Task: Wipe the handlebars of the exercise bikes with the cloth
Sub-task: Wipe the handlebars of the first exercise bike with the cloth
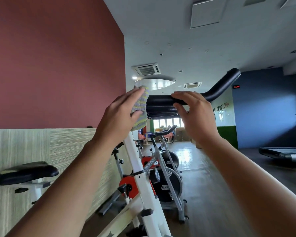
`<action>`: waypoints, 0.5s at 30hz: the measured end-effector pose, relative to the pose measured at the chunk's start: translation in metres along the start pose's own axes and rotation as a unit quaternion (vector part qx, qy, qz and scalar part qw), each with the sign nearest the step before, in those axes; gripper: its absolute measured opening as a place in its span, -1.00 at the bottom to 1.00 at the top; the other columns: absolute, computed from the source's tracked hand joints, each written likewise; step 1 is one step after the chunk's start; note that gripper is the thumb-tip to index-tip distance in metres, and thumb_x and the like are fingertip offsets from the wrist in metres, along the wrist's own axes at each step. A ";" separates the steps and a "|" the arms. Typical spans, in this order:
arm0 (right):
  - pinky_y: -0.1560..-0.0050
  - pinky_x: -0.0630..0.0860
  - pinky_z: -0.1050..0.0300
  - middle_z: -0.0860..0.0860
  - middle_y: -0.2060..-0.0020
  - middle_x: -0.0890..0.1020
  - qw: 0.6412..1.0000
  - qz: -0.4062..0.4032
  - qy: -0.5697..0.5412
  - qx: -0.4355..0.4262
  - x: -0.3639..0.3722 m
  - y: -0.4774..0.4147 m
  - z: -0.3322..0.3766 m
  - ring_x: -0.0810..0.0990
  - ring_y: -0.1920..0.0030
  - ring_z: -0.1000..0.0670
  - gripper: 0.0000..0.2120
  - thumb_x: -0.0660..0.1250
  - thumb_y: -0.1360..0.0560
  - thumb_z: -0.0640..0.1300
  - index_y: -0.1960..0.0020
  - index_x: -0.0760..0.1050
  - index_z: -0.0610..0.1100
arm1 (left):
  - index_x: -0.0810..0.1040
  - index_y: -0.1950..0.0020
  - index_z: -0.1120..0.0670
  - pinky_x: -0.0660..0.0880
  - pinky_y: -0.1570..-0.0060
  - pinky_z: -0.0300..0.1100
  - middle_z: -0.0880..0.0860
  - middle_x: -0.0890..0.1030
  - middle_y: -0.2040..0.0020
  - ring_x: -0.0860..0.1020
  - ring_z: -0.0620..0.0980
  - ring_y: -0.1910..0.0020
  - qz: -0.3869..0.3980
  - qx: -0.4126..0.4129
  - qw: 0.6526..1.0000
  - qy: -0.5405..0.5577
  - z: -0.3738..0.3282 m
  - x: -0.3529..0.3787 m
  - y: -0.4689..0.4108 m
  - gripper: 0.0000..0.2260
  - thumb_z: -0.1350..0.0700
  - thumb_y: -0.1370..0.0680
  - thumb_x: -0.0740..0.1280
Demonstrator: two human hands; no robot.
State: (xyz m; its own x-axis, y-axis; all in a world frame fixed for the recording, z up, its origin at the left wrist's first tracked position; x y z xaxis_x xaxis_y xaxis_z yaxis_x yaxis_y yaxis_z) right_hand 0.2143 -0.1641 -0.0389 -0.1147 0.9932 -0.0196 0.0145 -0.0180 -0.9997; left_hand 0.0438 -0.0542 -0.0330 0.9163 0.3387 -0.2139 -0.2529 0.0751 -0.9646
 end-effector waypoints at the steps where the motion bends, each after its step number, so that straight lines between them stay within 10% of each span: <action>1: -0.25 0.51 -0.01 -0.05 -0.11 0.69 1.000 0.001 -0.005 0.002 0.000 0.000 0.000 0.61 -0.15 -0.11 -0.73 0.40 -0.53 -0.28 -0.22 0.63 -0.16 | 0.39 -0.52 0.04 0.24 -0.40 -0.37 0.01 0.47 -0.46 0.43 -0.06 -0.43 0.004 0.015 1.000 -0.006 -0.006 0.001 -0.003 -0.41 0.23 -0.51 0.47; 15: -0.27 0.39 0.22 -0.02 -0.16 0.68 0.999 0.039 0.012 0.021 -0.005 -0.003 0.004 0.62 -0.17 -0.04 -0.71 0.38 -0.55 -0.27 -0.26 0.61 -0.15 | 0.39 -0.38 -0.04 0.51 -0.05 -0.23 -0.07 0.54 -0.25 0.53 -0.10 -0.12 -0.048 -0.190 0.970 0.145 0.051 0.011 0.017 -0.50 0.11 -0.50 0.50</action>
State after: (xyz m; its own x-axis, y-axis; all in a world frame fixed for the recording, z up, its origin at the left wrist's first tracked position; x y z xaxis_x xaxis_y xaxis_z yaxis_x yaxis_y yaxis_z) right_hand 0.2113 -0.1693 -0.0358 -0.0910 0.9910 -0.0984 -0.0189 -0.1005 -0.9948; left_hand 0.0332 -0.0012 -0.0438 0.9928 0.0642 -0.1008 -0.0794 -0.2755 -0.9580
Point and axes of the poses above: each hand's wrist, its own y-axis away from the middle knuckle, its own x-axis out of the palm, z = x × y, the point moved 8 cm from there along -y, towards the middle knuckle
